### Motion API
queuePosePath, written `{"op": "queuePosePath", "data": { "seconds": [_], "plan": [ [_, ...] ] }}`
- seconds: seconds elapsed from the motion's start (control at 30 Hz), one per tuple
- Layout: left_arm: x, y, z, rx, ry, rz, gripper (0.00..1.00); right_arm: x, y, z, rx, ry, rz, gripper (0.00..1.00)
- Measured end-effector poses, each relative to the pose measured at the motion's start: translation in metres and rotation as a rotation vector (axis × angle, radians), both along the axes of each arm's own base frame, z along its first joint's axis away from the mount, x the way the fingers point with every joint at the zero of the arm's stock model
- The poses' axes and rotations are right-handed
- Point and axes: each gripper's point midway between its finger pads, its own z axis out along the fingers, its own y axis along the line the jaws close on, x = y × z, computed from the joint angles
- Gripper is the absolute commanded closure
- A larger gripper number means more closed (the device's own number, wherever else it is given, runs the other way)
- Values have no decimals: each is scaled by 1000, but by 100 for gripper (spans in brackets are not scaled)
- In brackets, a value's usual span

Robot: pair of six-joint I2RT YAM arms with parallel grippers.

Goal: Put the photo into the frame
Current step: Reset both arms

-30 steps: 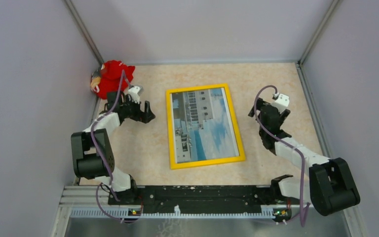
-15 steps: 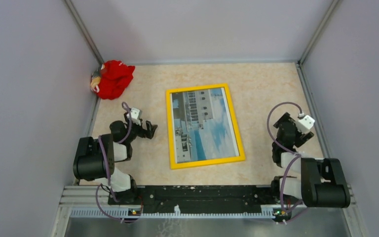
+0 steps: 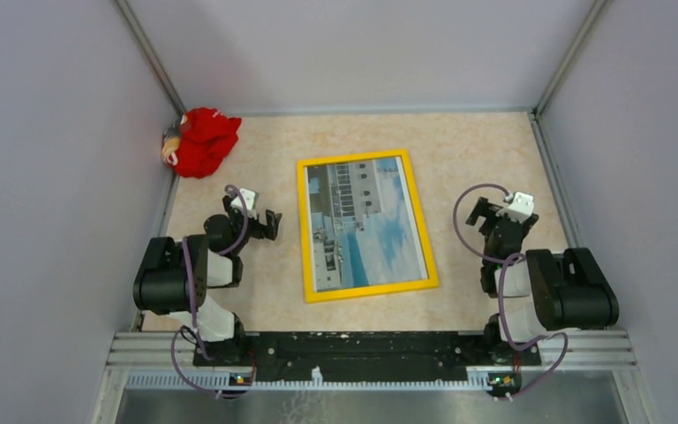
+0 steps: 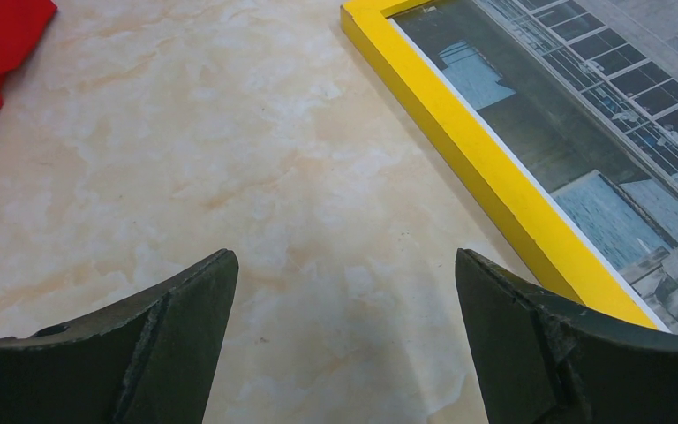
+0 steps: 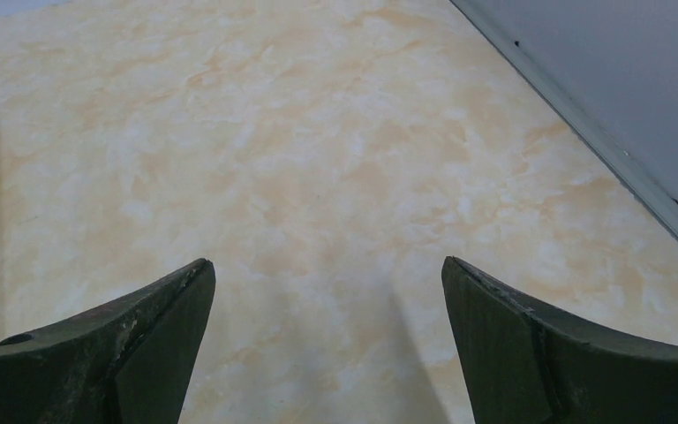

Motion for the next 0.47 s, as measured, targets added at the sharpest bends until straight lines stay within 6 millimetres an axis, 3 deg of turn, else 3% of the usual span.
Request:
{"op": "queuePosePath", "data": {
  "seconds": [0.47],
  "plan": [
    [1, 3, 0, 8, -1, 14, 1, 4, 4, 6, -34, -7, 23, 1]
  ]
}}
